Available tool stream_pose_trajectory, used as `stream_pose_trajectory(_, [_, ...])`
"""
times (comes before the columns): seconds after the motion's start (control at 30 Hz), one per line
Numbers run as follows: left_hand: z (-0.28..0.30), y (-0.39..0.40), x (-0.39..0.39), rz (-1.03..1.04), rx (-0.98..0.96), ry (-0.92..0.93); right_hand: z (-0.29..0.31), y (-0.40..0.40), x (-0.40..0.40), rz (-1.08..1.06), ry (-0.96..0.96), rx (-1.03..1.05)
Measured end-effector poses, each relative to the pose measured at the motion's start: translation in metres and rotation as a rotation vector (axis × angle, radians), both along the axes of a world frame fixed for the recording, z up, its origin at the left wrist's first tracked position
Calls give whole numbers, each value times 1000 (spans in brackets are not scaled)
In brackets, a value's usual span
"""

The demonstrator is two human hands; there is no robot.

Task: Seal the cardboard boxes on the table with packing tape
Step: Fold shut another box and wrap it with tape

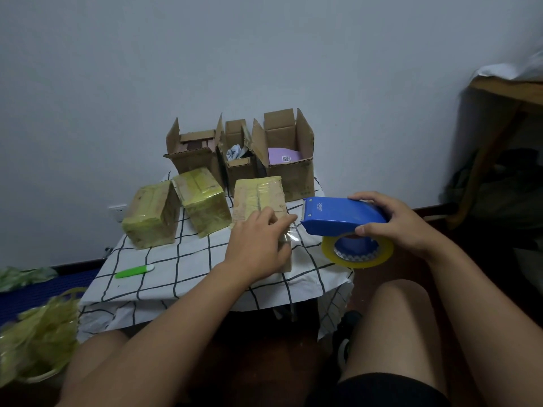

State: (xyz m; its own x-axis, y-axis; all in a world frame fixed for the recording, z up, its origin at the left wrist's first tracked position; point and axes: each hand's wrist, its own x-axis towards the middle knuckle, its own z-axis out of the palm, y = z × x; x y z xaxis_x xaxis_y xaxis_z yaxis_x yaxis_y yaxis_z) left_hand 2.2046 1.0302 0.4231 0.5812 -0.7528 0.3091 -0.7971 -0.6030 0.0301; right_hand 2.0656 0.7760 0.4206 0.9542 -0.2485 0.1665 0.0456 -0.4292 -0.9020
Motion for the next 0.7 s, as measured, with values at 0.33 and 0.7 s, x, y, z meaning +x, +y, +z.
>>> stream_pose_trajectory(0.33, [-14,8,-1,-32,-18,-167,5,-6,3,21,33,-39])
stream_pose_trajectory(0.7, [-13,9,0,-38,-5,-139,39,9,16,131,184,-421])
